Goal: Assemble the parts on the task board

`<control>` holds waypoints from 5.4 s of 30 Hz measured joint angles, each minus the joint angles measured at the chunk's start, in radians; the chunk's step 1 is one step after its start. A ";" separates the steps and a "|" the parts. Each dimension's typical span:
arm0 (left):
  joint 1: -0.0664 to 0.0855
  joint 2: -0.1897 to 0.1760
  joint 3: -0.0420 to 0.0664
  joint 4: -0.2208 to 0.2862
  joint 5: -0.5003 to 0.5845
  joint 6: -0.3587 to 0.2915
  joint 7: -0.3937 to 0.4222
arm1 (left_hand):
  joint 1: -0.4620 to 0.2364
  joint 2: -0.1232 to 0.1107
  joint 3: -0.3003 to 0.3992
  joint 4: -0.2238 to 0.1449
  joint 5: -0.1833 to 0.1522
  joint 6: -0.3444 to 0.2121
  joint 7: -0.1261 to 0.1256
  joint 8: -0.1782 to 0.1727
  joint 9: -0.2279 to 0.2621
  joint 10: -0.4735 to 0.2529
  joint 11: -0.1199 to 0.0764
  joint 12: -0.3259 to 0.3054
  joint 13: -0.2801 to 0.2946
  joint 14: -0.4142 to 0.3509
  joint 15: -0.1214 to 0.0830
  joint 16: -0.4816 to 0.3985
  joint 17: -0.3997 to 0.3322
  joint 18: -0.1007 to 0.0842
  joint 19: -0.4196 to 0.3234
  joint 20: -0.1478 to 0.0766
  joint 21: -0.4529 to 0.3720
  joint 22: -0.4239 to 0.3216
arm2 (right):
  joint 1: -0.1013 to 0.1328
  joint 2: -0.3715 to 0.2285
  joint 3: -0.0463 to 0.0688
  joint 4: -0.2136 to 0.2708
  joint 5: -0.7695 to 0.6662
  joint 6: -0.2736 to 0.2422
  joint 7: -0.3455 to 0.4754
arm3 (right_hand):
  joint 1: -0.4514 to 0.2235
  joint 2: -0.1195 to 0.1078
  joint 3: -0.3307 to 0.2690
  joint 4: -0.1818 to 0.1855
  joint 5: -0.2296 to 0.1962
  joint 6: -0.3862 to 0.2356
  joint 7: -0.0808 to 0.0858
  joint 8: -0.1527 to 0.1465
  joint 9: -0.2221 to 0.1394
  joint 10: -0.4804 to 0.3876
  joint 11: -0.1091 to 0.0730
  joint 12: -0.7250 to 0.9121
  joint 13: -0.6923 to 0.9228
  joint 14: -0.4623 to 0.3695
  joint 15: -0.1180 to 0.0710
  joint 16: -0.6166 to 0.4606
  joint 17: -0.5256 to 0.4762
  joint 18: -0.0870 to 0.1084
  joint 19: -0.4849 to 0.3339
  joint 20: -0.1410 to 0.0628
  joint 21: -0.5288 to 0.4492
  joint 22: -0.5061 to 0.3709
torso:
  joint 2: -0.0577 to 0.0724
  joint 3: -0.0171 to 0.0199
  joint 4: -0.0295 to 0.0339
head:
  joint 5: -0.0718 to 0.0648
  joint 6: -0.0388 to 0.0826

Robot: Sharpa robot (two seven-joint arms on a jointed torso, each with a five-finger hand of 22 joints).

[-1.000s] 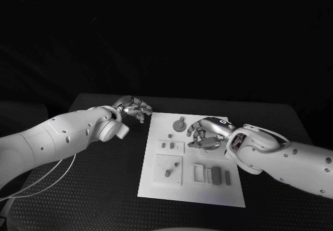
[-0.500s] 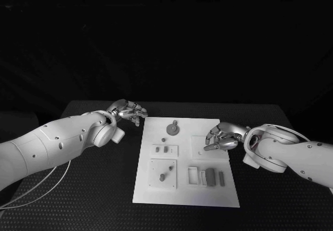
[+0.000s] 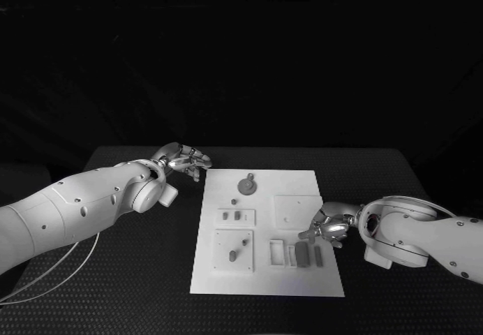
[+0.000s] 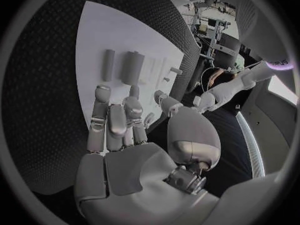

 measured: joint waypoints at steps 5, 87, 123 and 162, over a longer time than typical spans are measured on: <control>0.000 0.000 0.000 -0.001 0.000 0.000 0.000 | 0.000 0.000 0.000 0.000 0.000 0.000 0.000 0.000 0.000 0.000 0.000 0.000 0.000 0.000 0.000 0.000 0.001 0.000 -0.001 0.000 0.000 0.001 | -0.003 0.000 -0.004 0.001 0.010 0.025 -0.058 | -0.029 -0.014 0.009 0.009 0.000 -0.003 -0.001 -0.012 0.004 0.004 -0.001 0.006 0.000 0.001 -0.001 0.004 0.001 0.000 0.004 -0.004 0.000 0.000 | 0.000 -0.0012 0.0018 | -0.004 -0.002; 0.000 -0.006 0.000 0.001 0.002 0.006 -0.006 | -0.003 0.004 -0.003 0.003 0.000 0.000 0.000 0.000 0.000 -0.017 0.005 0.000 -0.004 -0.002 0.002 0.000 0.006 0.000 -0.006 -0.001 -0.004 0.004 | -0.007 0.066 -0.018 0.006 0.100 -0.031 -0.078 | -0.027 0.093 0.037 -0.234 -0.004 0.033 0.012 -0.113 -0.053 0.002 0.015 0.049 -0.043 -0.012 0.026 0.031 -0.044 -0.014 -0.015 0.001 0.037 0.000 | 0.001 -0.0031 0.0024 | 0.008 -0.028; 0.000 -0.005 0.000 0.004 0.003 0.014 -0.013 | -0.014 0.006 -0.006 0.014 0.000 -0.001 -0.001 0.000 -0.001 -0.021 0.007 0.000 -0.005 -0.003 0.002 -0.005 0.009 -0.001 -0.002 -0.002 -0.010 0.007 | -0.014 0.187 -0.029 -0.071 0.148 -0.024 -0.125 | -0.056 0.122 0.045 -0.227 -0.005 0.043 0.012 -0.118 -0.058 0.008 0.013 0.053 -0.046 -0.006 0.023 0.034 -0.045 -0.010 -0.015 0.001 0.037 0.000 | 0.002 -0.0033 0.0027 | 0.018 -0.037; 0.000 -0.010 0.000 0.005 0.003 0.016 -0.016 | -0.014 0.006 -0.005 0.019 0.000 -0.004 -0.004 0.000 -0.001 -0.026 0.007 0.000 -0.005 -0.004 0.004 -0.004 0.011 -0.001 -0.004 0.000 -0.010 0.008 | -0.017 0.195 -0.030 -0.080 0.153 -0.020 -0.126 | -0.127 0.011 0.087 -0.153 0.000 0.022 0.021 -0.144 -0.060 -0.046 0.017 0.010 -0.096 -0.045 0.021 0.034 -0.107 0.012 -0.013 -0.001 0.026 0.000 | 0.002 -0.0026 0.0020 | 0.024 -0.041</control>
